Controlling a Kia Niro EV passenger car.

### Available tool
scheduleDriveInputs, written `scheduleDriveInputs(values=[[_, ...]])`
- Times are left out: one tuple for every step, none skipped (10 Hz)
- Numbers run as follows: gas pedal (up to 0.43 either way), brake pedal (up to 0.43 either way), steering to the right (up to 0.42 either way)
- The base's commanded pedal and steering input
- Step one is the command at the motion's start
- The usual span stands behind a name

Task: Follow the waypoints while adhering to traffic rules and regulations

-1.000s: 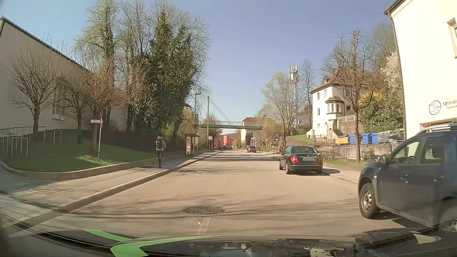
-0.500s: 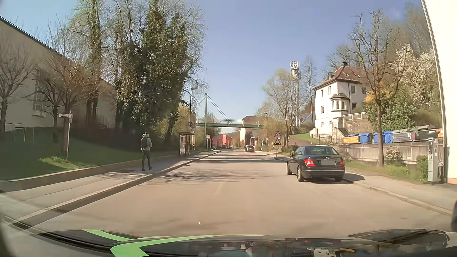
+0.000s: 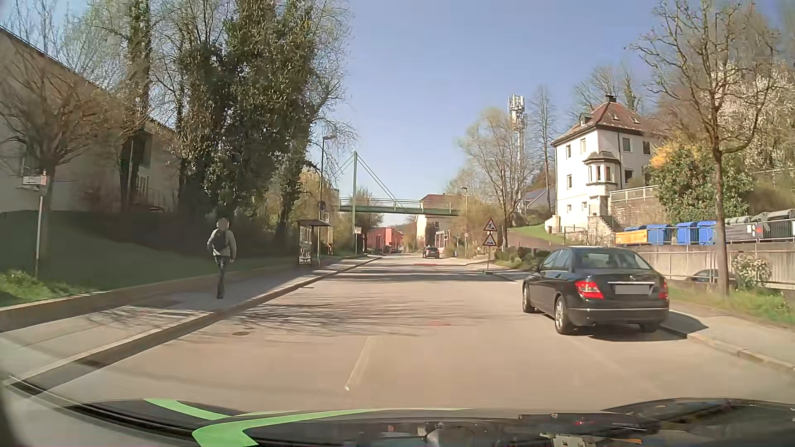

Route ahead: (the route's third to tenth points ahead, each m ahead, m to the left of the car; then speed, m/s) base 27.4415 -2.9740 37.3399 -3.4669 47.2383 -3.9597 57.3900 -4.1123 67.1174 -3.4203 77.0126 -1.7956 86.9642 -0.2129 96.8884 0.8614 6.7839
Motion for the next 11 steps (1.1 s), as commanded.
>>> scheduleDriveInputs(values=[[0.157,0.0,0.003],[0.15,0.0,0.003],[0.15,0.0,0.003],[0.15,0.0,0.003],[0.138,0.0,0.003],[0.138,0.0,0.003],[0.118,0.0,0.003],[0.11,0.0,0.003],[0.11,0.0,0.004],[0.11,0.0,0.006],[0.11,0.0,0.009]])
